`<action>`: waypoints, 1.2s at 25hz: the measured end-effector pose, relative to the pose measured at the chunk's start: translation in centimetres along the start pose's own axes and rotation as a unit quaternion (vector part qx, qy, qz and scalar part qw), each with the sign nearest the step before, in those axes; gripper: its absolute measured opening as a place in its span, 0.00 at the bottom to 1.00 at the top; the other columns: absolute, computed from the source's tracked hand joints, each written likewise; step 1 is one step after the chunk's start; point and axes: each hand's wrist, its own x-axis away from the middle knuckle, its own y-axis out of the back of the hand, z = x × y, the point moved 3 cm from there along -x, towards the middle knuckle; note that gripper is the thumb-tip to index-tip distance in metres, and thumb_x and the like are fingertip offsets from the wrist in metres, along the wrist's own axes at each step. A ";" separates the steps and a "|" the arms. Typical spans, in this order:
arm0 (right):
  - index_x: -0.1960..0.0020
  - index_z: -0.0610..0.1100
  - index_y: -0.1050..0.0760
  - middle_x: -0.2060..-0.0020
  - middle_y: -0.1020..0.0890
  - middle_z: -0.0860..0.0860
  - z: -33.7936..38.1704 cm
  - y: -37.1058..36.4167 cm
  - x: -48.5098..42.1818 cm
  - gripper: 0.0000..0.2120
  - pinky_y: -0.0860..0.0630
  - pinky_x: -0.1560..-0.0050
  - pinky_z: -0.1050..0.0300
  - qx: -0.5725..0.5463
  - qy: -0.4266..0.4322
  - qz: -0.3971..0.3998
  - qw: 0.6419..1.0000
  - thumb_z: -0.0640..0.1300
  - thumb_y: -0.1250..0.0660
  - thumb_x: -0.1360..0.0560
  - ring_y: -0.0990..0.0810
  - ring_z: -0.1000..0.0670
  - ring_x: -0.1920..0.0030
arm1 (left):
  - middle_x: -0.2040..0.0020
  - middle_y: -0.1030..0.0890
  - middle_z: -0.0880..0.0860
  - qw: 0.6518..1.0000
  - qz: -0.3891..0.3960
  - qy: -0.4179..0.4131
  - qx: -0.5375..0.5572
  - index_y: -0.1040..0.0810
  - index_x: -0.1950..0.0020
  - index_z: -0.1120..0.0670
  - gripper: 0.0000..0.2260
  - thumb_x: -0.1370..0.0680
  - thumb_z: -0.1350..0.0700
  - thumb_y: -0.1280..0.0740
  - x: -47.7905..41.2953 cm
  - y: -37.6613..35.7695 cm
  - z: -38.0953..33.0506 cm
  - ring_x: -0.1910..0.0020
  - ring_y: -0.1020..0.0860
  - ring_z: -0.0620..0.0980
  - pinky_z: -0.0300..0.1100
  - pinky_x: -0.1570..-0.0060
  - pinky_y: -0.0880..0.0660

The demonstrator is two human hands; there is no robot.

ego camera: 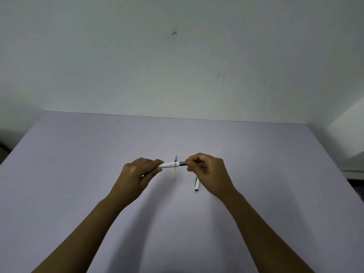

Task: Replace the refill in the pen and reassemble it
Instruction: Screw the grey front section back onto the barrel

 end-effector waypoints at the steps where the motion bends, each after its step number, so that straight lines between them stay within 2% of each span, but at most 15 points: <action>1: 0.57 0.44 0.20 0.64 0.15 0.44 0.1 0.0 -0.1 0.06 0.19 0.55 0.50 -0.003 -0.013 0.003 1.000 0.45 0.34 0.25 0.15 0.52 0.61 | 0.68 0.21 0.50 1.000 0.001 -0.004 0.002 0.21 0.48 0.51 0.19 0.22 0.41 0.45 0.0 0.1 0.0 0.66 0.29 0.45 0.37 0.67 0.32; 2: 0.57 0.46 0.21 0.63 0.15 0.44 0.2 0.1 -0.1 0.05 0.19 0.55 0.48 -0.007 -0.007 0.004 1.000 0.46 0.34 0.25 0.15 0.50 0.61 | 0.68 0.22 0.50 1.000 -0.002 -0.007 -0.003 0.20 0.48 0.52 0.18 0.22 0.42 0.45 0.0 0.1 -0.1 0.67 0.30 0.45 0.35 0.67 0.33; 4: 0.50 0.49 0.24 0.57 0.17 0.48 0.7 0.3 -0.3 0.06 0.19 0.55 0.59 -0.029 0.016 0.010 0.999 0.43 0.31 0.27 0.16 0.51 0.57 | 0.70 0.23 0.50 1.000 -0.006 -0.006 -0.010 0.20 0.48 0.53 0.15 0.23 0.46 0.41 -0.3 0.2 -0.4 0.67 0.31 0.45 0.33 0.67 0.35; 6: 0.52 0.45 0.24 0.58 0.17 0.49 1.1 0.6 -0.6 0.05 0.22 0.55 0.66 -0.006 0.043 0.008 0.999 0.40 0.31 0.27 0.17 0.54 0.56 | 0.70 0.24 0.50 1.000 -0.009 -0.004 -0.009 0.19 0.48 0.54 0.13 0.24 0.50 0.39 -0.6 0.2 -0.6 0.67 0.31 0.45 0.33 0.67 0.36; 7: 0.55 0.43 0.23 0.61 0.17 0.49 1.2 0.7 -0.8 0.02 0.21 0.56 0.63 0.009 0.049 0.014 0.999 0.42 0.32 0.26 0.17 0.55 0.59 | 0.70 0.24 0.50 1.000 -0.011 -0.005 -0.008 0.19 0.48 0.55 0.13 0.24 0.51 0.39 -0.7 0.3 -0.7 0.67 0.31 0.45 0.33 0.67 0.36; 9: 0.58 0.40 0.22 0.64 0.16 0.46 1.1 0.9 -1.1 0.09 0.19 0.55 0.54 0.035 0.037 0.017 0.999 0.46 0.34 0.24 0.16 0.55 0.61 | 0.69 0.23 0.50 1.000 -0.014 -0.006 -0.004 0.19 0.48 0.55 0.13 0.24 0.51 0.39 -0.7 0.3 -0.8 0.67 0.31 0.45 0.32 0.67 0.36; 13: 0.51 0.45 0.25 0.60 0.19 0.54 1.8 0.9 -0.9 0.06 0.23 0.53 0.69 0.012 0.079 0.036 0.996 0.41 0.31 0.27 0.18 0.56 0.57 | 0.68 0.22 0.51 1.000 -0.027 0.003 0.000 0.19 0.48 0.57 0.14 0.24 0.51 0.39 -0.8 0.4 -0.8 0.66 0.30 0.45 0.28 0.66 0.36; 15: 0.55 0.44 0.24 0.65 0.19 0.53 2.1 1.0 -1.0 0.02 0.24 0.59 0.65 0.047 0.099 0.034 0.993 0.43 0.33 0.25 0.20 0.53 0.62 | 0.68 0.22 0.50 1.000 -0.028 0.001 0.001 0.19 0.48 0.57 0.14 0.24 0.51 0.39 -0.8 0.5 -0.9 0.66 0.30 0.44 0.25 0.66 0.36; 17: 0.60 0.48 0.25 0.68 0.19 0.47 2.1 1.1 -1.1 0.07 0.23 0.62 0.57 0.061 0.087 0.026 0.994 0.47 0.35 0.24 0.20 0.51 0.66 | 0.68 0.22 0.50 1.000 -0.029 -0.002 0.004 0.19 0.47 0.56 0.14 0.24 0.51 0.39 -0.7 0.5 -1.0 0.66 0.31 0.43 0.25 0.65 0.36; 19: 0.55 0.51 0.25 0.65 0.19 0.51 2.3 1.1 -1.1 0.02 0.23 0.58 0.65 0.024 0.083 0.042 0.995 0.45 0.32 0.26 0.19 0.55 0.62 | 0.68 0.21 0.50 0.999 -0.033 -0.004 0.006 0.19 0.47 0.56 0.13 0.24 0.51 0.39 -0.7 0.5 -1.1 0.66 0.30 0.44 0.25 0.65 0.36; 20: 0.51 0.51 0.25 0.62 0.20 0.54 2.2 1.2 -1.2 0.07 0.23 0.54 0.68 0.020 0.092 0.043 0.995 0.44 0.30 0.27 0.18 0.57 0.59 | 0.68 0.21 0.50 0.999 -0.034 -0.004 0.007 0.19 0.47 0.56 0.13 0.24 0.51 0.39 -0.7 0.5 -1.2 0.66 0.30 0.44 0.26 0.65 0.36; 23: 0.56 0.44 0.22 0.65 0.18 0.53 2.6 1.2 -1.3 0.02 0.23 0.59 0.66 0.051 0.118 0.044 0.991 0.42 0.31 0.27 0.19 0.54 0.61 | 0.67 0.21 0.50 0.999 -0.037 -0.003 0.006 0.19 0.47 0.56 0.13 0.24 0.51 0.39 -0.7 0.5 -1.2 0.66 0.29 0.45 0.27 0.66 0.36; 25: 0.58 0.40 0.22 0.67 0.18 0.49 2.3 1.4 -1.5 0.09 0.23 0.62 0.60 0.065 0.104 0.039 0.992 0.46 0.33 0.26 0.18 0.53 0.65 | 0.68 0.21 0.50 0.999 -0.037 -0.005 0.005 0.19 0.47 0.55 0.13 0.24 0.51 0.39 -0.6 0.4 -1.3 0.66 0.29 0.45 0.28 0.66 0.36; 28: 0.51 0.46 0.23 0.62 0.20 0.56 2.3 1.4 -1.3 0.07 0.23 0.55 0.68 0.024 0.092 0.053 0.994 0.44 0.29 0.28 0.19 0.60 0.60 | 0.69 0.22 0.51 0.999 -0.044 0.003 0.008 0.20 0.48 0.54 0.12 0.24 0.51 0.39 -0.6 0.4 -1.4 0.67 0.30 0.46 0.32 0.68 0.36; 30: 0.52 0.47 0.24 0.62 0.20 0.58 2.3 1.6 -1.2 0.07 0.24 0.54 0.69 0.030 0.115 0.042 0.992 0.41 0.29 0.28 0.19 0.59 0.60 | 0.69 0.22 0.51 0.999 -0.047 0.005 0.010 0.20 0.48 0.54 0.11 0.24 0.51 0.39 -0.6 0.5 -1.3 0.67 0.30 0.47 0.34 0.68 0.35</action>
